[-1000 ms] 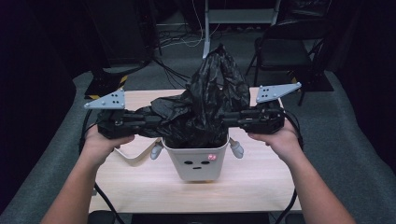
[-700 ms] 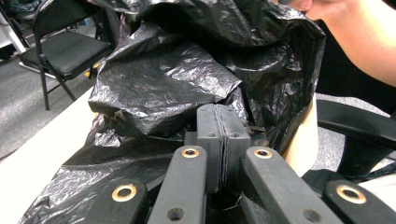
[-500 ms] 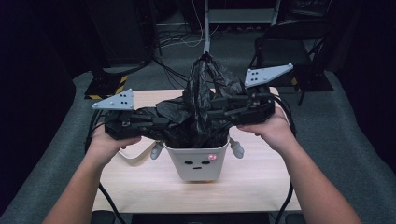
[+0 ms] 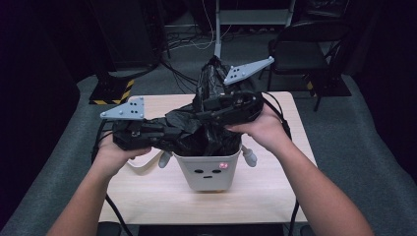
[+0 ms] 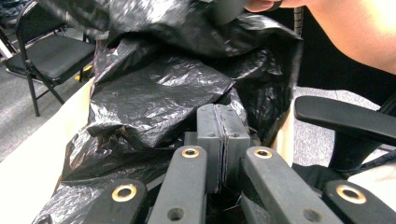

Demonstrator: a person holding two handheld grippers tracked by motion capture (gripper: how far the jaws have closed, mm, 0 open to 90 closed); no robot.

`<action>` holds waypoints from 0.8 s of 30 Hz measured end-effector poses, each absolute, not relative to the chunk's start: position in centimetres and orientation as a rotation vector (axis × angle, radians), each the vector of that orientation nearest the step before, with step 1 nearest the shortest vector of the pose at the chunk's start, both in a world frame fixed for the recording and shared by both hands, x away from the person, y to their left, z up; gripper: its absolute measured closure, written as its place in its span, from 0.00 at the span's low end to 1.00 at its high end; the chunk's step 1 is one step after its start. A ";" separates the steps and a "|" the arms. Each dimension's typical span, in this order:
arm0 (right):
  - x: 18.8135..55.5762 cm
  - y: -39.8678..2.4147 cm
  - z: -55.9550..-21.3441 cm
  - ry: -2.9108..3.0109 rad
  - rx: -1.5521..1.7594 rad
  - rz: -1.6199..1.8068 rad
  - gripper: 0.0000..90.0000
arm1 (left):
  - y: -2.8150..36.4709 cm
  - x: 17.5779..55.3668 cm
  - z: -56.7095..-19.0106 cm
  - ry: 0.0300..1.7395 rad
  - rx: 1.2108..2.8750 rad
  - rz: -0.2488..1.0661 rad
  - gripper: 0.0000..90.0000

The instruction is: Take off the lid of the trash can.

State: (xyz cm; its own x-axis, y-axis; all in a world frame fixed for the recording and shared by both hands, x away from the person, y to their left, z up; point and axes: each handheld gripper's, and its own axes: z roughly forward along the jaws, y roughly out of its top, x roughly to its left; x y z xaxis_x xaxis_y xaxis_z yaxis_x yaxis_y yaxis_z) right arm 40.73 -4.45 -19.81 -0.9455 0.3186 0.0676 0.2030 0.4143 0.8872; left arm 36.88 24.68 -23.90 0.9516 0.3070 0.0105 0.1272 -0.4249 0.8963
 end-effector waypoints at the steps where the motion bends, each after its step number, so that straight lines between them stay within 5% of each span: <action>1: 40.6 -4.5 -20.0 2.551 0.462 1.553 0.71 | 24.8 36.8 -23.9 0.309 2.012 0.211 0.99; 7: 39.9 -5.9 -21.3 2.547 0.395 1.543 0.99 | 25.7 36.5 -24.2 0.325 2.004 0.222 0.99; 24: 34.6 -15.0 -25.7 2.378 0.441 1.721 1.00 | 29.0 35.3 -26.2 0.380 1.943 0.217 0.99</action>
State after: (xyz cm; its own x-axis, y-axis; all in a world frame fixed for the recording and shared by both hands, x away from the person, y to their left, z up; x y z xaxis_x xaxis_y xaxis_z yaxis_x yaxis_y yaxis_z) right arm 34.57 -14.95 -25.69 -0.9412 0.3361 0.0326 0.1361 0.2892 0.9475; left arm 35.27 29.01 -26.20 0.9318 0.3621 -0.0243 0.1629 -0.3574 0.9196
